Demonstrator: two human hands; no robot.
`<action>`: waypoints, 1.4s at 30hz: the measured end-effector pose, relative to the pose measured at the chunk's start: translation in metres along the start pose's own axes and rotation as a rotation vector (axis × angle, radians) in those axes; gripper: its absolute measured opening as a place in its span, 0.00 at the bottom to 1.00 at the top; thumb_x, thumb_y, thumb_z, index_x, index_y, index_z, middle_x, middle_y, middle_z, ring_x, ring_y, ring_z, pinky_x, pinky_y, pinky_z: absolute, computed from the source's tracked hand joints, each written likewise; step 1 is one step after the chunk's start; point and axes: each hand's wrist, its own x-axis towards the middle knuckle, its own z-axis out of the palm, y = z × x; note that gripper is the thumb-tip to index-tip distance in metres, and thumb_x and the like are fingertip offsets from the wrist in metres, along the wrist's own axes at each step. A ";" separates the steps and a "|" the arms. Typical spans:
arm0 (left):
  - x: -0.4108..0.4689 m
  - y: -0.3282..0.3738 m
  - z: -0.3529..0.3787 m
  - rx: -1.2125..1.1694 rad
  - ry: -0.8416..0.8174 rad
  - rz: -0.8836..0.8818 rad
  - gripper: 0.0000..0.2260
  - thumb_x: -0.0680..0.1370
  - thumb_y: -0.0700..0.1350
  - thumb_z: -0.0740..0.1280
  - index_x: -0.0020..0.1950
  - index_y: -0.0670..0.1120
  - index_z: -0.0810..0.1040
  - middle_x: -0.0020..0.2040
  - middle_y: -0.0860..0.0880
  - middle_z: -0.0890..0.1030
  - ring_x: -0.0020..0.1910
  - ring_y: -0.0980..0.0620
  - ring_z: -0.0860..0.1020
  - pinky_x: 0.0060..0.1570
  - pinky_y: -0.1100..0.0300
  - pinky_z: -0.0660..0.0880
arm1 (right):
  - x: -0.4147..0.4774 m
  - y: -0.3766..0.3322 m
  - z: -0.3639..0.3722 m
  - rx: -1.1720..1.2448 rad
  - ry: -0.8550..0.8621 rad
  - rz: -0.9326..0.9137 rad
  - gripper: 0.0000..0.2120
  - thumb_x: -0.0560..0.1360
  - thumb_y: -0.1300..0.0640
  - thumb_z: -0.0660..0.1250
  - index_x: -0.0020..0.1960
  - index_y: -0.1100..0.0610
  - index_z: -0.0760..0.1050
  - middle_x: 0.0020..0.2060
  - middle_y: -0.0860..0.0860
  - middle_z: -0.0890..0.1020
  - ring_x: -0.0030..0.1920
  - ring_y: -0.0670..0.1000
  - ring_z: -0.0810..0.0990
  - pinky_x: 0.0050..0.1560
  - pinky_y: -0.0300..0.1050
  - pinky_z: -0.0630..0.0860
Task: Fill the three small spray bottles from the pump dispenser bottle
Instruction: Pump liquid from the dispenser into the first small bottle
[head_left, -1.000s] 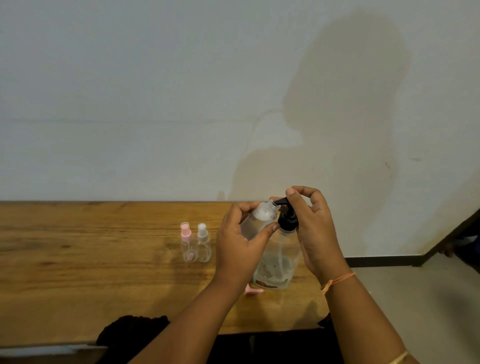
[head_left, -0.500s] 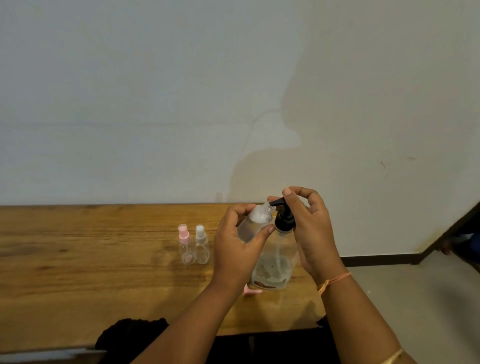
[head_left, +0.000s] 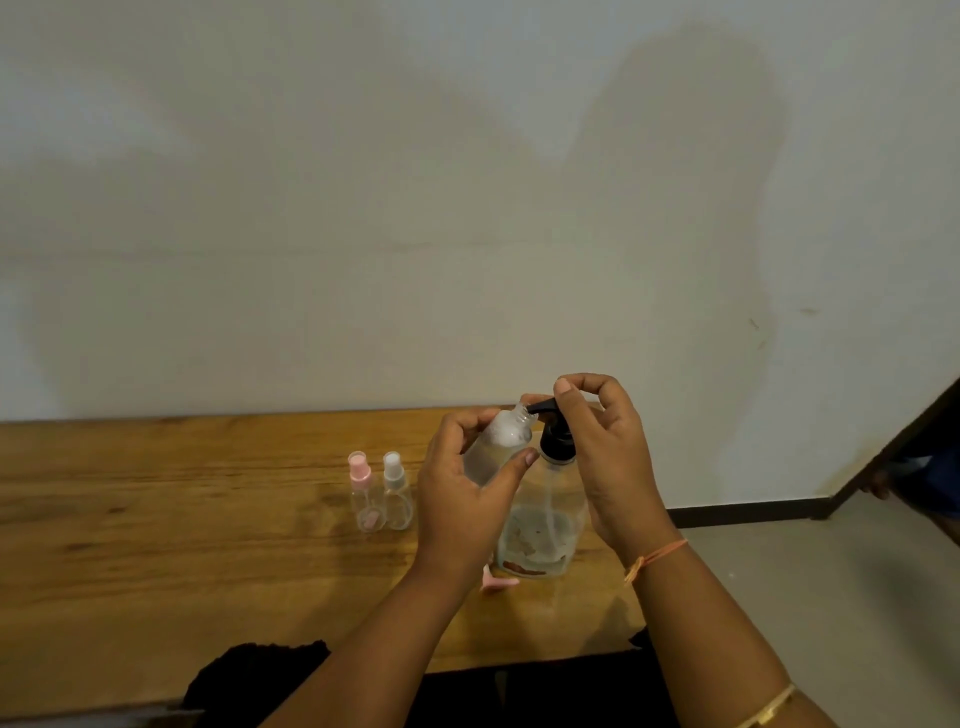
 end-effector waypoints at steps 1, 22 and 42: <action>0.000 0.000 0.000 0.000 -0.005 -0.001 0.18 0.68 0.43 0.76 0.48 0.59 0.73 0.48 0.57 0.79 0.50 0.63 0.77 0.48 0.71 0.72 | 0.000 0.000 0.000 0.016 0.009 0.005 0.06 0.78 0.53 0.61 0.52 0.55 0.71 0.41 0.50 0.85 0.46 0.44 0.83 0.46 0.35 0.76; -0.002 0.003 0.001 -0.025 -0.007 -0.001 0.17 0.67 0.42 0.76 0.48 0.57 0.73 0.48 0.58 0.79 0.50 0.64 0.76 0.47 0.74 0.71 | 0.001 -0.003 0.000 0.082 0.021 0.016 0.09 0.76 0.53 0.63 0.53 0.57 0.72 0.41 0.52 0.85 0.45 0.46 0.84 0.46 0.35 0.77; -0.001 0.001 0.001 -0.032 -0.008 0.003 0.17 0.67 0.43 0.76 0.48 0.57 0.73 0.48 0.58 0.79 0.51 0.65 0.76 0.49 0.74 0.70 | 0.003 -0.001 0.000 0.053 0.030 0.022 0.10 0.76 0.52 0.64 0.52 0.57 0.72 0.42 0.53 0.85 0.47 0.48 0.83 0.51 0.42 0.77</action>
